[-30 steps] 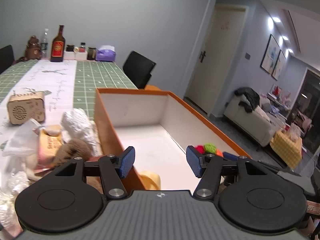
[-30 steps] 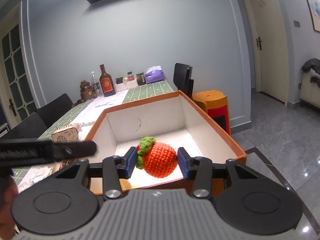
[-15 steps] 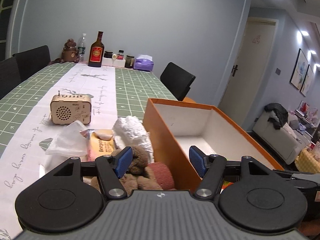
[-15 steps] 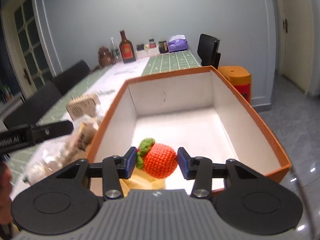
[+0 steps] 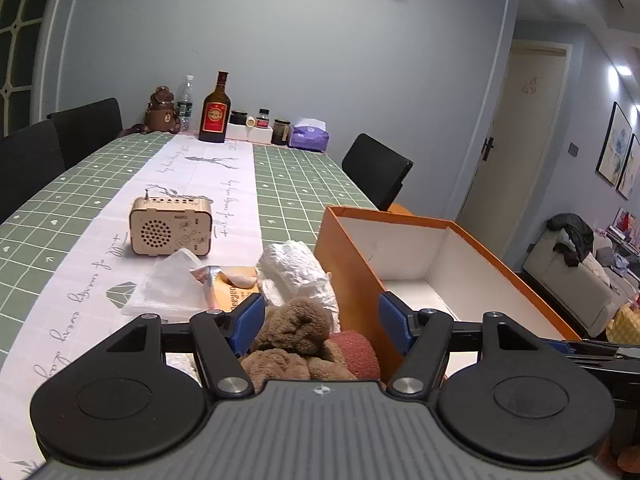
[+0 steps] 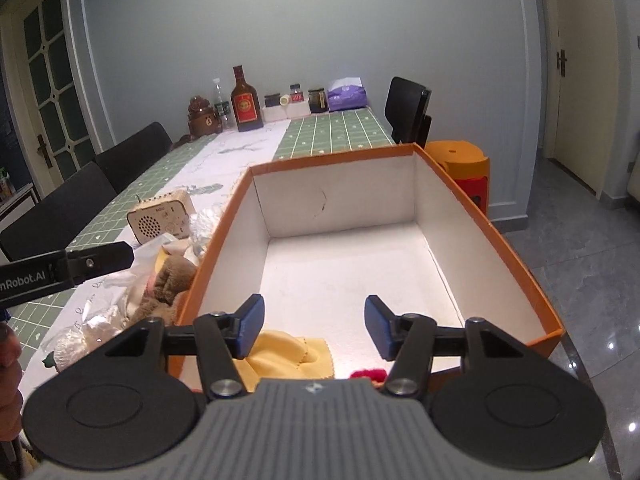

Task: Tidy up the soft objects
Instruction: 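Open the left tool dropping the yellow cloth while the right tool releases the crocheted fruit into the box, then move both tools back to the pile toward the crocheted ball and plastic bag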

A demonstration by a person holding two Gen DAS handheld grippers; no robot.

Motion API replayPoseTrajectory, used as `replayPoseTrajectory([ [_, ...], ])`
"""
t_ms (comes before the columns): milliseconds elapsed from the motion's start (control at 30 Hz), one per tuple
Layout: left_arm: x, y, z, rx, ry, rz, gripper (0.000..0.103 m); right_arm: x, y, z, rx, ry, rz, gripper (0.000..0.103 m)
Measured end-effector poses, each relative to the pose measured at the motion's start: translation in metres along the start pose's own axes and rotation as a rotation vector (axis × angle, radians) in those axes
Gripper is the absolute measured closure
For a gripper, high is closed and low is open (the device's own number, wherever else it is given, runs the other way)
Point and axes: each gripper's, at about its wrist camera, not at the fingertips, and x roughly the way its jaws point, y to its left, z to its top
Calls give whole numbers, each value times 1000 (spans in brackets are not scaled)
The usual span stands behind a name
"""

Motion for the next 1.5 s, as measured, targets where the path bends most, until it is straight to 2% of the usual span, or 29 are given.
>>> replayPoseTrajectory([
  [333,-44,28,6,-37,-83,58,26,-36,49,2,-82,-117,67,42],
  [533,-71,51,3,-61,-125,131,23,-45,89,-12,-156,-133,165,39],
  [700,-80,66,-6,-45,-104,195,22,-35,126,-41,-247,-91,255,31],
  [867,-75,79,-22,-27,-46,230,22,-9,152,-67,-351,-5,278,28],
  [900,-75,81,-28,-13,-41,230,22,-4,154,-70,-366,9,275,22],
  [967,-73,83,-35,13,-24,228,20,5,159,-76,-403,42,270,12],
  [1100,-67,89,-46,34,12,207,20,12,167,-87,-483,63,266,10],
  [1400,-43,100,-58,80,76,123,20,47,171,-93,-488,150,257,9],
  [1467,-36,100,-61,93,82,115,19,54,169,-93,-480,160,262,3],
  [1500,-32,101,-62,104,85,119,18,57,168,-93,-470,159,272,3],
])
